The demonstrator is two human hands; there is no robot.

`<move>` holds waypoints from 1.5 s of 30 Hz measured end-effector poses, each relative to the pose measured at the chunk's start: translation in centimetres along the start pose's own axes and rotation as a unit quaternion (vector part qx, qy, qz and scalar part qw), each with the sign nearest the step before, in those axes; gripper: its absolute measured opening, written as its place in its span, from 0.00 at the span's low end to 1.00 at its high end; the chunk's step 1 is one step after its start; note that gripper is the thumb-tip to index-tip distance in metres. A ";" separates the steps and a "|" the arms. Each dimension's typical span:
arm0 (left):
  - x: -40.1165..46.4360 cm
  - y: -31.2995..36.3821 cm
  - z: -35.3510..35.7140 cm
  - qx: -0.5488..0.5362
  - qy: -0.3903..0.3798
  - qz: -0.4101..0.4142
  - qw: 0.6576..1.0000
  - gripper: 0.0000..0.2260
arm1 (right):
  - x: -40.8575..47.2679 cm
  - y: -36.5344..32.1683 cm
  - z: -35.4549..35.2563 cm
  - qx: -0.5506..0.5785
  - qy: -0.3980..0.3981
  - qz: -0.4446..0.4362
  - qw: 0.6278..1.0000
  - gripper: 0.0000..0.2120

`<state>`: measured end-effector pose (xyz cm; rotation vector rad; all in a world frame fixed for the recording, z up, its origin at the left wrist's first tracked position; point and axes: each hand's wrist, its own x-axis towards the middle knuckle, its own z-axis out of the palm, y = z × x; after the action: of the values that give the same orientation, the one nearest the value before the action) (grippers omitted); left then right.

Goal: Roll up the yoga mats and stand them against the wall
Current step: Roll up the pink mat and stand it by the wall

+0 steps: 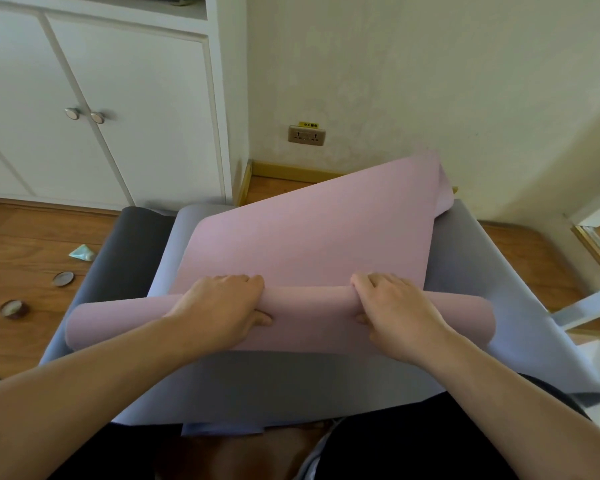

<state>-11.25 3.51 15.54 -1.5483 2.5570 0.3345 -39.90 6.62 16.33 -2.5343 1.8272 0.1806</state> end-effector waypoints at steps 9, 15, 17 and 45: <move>0.3 0.0 0.5 -0.021 -0.043 0.021 0.999 0.17 | 0.1 -0.3 0.1 -0.021 -0.053 0.015 0.998 0.25; 0.1 -0.4 1.0 -0.007 -0.059 0.050 0.997 0.22 | 0.0 0.4 0.4 0.047 -0.102 -0.005 0.994 0.24; 0.0 -0.6 1.1 -0.017 -0.068 0.051 0.996 0.22 | -0.1 0.5 0.2 0.052 -0.104 -0.019 0.993 0.24; 0.6 2.2 2.0 0.019 -0.029 0.039 0.999 0.16 | -0.2 -0.2 0.0 -0.022 -0.043 -0.014 0.999 0.15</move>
<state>-13.45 4.51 13.75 -1.4094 2.5682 0.3327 -39.79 6.82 16.35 -2.5372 1.7750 0.3277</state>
